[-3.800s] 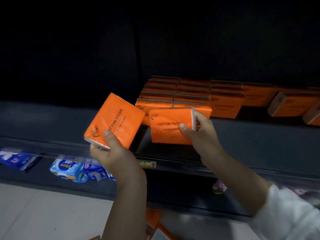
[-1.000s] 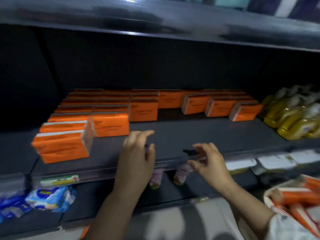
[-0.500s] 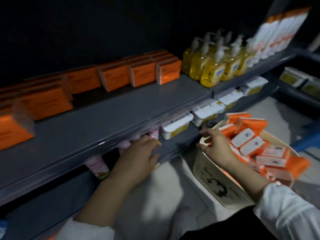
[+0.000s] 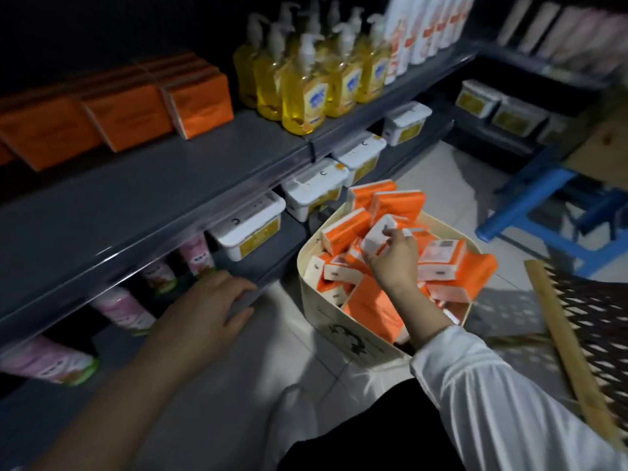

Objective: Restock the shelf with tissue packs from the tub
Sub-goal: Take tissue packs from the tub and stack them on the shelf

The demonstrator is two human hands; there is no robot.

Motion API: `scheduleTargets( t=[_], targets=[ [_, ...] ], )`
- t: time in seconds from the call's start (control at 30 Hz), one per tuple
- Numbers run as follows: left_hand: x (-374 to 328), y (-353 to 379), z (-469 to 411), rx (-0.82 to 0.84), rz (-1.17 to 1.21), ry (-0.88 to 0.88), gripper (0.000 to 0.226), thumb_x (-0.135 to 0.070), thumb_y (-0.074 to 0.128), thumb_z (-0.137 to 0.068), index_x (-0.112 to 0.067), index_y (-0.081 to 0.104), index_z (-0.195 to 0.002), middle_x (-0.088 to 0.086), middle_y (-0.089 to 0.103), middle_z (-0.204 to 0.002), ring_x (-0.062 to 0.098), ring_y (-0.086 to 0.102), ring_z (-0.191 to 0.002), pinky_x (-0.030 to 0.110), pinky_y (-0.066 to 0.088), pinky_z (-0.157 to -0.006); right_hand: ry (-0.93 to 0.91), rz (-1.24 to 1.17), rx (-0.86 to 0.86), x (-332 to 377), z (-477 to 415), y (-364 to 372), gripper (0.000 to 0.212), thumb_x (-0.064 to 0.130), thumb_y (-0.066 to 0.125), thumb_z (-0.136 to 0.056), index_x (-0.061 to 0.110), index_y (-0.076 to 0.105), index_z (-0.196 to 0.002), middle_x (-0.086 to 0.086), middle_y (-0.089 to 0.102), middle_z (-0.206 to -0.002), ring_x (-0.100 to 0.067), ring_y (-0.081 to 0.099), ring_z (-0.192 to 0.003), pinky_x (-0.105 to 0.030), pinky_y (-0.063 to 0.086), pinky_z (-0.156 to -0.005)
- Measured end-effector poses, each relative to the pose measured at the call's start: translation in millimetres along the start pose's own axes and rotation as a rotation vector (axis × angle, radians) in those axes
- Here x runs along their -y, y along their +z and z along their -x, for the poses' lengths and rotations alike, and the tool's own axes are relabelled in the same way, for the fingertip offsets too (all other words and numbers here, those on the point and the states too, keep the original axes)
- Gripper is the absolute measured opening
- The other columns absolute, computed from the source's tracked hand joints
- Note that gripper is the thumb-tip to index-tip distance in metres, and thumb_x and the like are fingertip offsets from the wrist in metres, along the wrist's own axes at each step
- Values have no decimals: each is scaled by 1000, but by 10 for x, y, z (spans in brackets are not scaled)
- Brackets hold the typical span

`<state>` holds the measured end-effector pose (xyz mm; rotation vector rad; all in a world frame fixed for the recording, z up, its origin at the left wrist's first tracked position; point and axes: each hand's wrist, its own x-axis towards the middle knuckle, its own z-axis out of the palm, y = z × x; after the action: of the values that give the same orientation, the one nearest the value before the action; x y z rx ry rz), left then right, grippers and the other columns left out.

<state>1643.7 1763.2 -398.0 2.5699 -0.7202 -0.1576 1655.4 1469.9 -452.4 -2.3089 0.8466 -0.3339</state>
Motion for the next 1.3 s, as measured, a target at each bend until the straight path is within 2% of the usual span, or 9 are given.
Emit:
scheduleTargets(
  t=[0.17,0.37,0.5,0.77,0.93,1.03,1.13,1.2,1.3],
  targets=[
    [0,90,-93,27,3,1,31,-30,63,-86,-26,60,-116,-11,53,-102,7,50,-93,24,40,-78,67,79,-187,-139,-187,-115,69,24,74,-75,17,41,-135,-15,35,-137,-38,36,-123,-42,34,-102],
    [60,195,-190,23,38,-8,31,-27,64,-85,-24,61,-115,-12,53,-102,5,50,-94,16,35,-76,9,114,-13,-329,-409,-50,75,32,73,-77,15,35,-140,-13,21,-151,-37,31,-133,-45,32,-107],
    [33,230,-269,28,80,-7,30,-25,66,-84,-24,62,-113,-15,52,-99,-4,49,-88,4,34,-73,30,114,2,-449,-450,-77,54,27,67,-81,5,45,-126,-18,37,-139,-38,46,-120,-41,39,-95],
    [-231,286,-393,-2,173,-8,29,-23,66,-84,-27,61,-113,-24,49,-98,-15,45,-89,0,34,-71,205,-19,-133,-432,-510,-407,24,27,59,-83,12,56,-103,-15,47,-124,-31,54,-106,-34,44,-94],
    [-359,340,-428,5,257,-1,29,-22,68,-83,-35,58,-106,-23,55,-101,-14,50,-93,0,35,-72,33,-257,-228,-132,-343,-731,31,15,69,-72,20,47,-93,-3,38,-114,-23,50,-101,-37,48,-88],
    [-426,350,-463,-5,483,-124,26,-28,66,-82,-41,55,-102,-15,63,-102,-7,57,-93,9,40,-76,-149,-435,-126,210,-76,-744,41,7,68,-67,34,44,-87,2,38,-111,-26,51,-102,-42,50,-85],
    [-576,331,-479,-28,957,-359,44,-42,56,-75,-24,57,-116,-3,68,-108,8,63,-99,25,47,-83,-263,-569,94,484,216,-585,42,11,67,-62,40,45,-83,8,42,-106,-25,51,-104,-50,47,-88],
    [-655,290,-496,-12,1283,-500,47,-45,50,-76,-18,59,-112,2,71,-105,15,68,-94,30,51,-78,-299,-667,271,586,365,-460,40,13,67,-62,39,47,-83,2,47,-114,-20,52,-103,-44,49,-87],
    [-617,230,-525,6,1445,-576,43,-43,52,-77,-20,61,-112,1,73,-102,14,69,-92,30,56,-69,-431,-683,388,615,551,-250,39,13,70,-64,34,46,-86,-9,48,-121,-18,53,-101,-39,49,-84]
  ],
)
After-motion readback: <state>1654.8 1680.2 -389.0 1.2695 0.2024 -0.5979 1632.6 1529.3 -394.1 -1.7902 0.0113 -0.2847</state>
